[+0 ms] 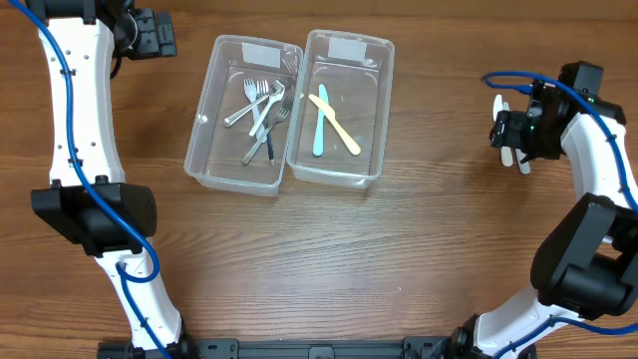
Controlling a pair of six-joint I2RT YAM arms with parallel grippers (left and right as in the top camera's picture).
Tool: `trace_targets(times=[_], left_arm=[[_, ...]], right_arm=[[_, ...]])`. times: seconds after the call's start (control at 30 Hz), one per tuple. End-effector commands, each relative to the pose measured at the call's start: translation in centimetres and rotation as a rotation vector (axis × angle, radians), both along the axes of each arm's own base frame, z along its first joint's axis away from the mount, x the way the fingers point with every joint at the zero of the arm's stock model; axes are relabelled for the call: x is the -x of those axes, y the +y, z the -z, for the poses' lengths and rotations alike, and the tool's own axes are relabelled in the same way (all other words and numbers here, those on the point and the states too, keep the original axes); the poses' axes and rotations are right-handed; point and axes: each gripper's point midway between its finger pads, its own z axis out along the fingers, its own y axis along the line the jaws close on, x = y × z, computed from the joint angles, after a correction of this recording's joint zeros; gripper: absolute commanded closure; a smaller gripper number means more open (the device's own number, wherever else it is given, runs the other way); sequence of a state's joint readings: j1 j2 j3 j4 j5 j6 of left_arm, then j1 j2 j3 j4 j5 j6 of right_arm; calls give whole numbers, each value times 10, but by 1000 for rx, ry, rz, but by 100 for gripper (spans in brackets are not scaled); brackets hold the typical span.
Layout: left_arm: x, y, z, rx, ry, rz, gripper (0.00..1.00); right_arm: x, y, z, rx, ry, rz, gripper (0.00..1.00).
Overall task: Pack container
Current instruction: 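Move the right gripper back and grasp a white plastic knife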
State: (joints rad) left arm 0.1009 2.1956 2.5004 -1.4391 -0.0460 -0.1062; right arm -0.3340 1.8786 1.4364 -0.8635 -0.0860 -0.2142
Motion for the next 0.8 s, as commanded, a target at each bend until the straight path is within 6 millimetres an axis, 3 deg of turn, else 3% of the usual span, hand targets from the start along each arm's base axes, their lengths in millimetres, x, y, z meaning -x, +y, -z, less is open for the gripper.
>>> trace_targets(times=[0.0,0.27,0.53,0.77], left_arm=[[-1,5,-3,3,-14,-30,0],[-1,5,-3,3,-14,-30,0],[-1,5,-3,3,-14,-30,0],[-1,5,-3,2,-14,-31,0]], right_arm=[[2,-6,9,42,-2,-34,16],[-8,-9,17,64,-61,-33,16],[2,-6,62,17,44,-8,16],[5,-5,76,9,76,-5,13]])
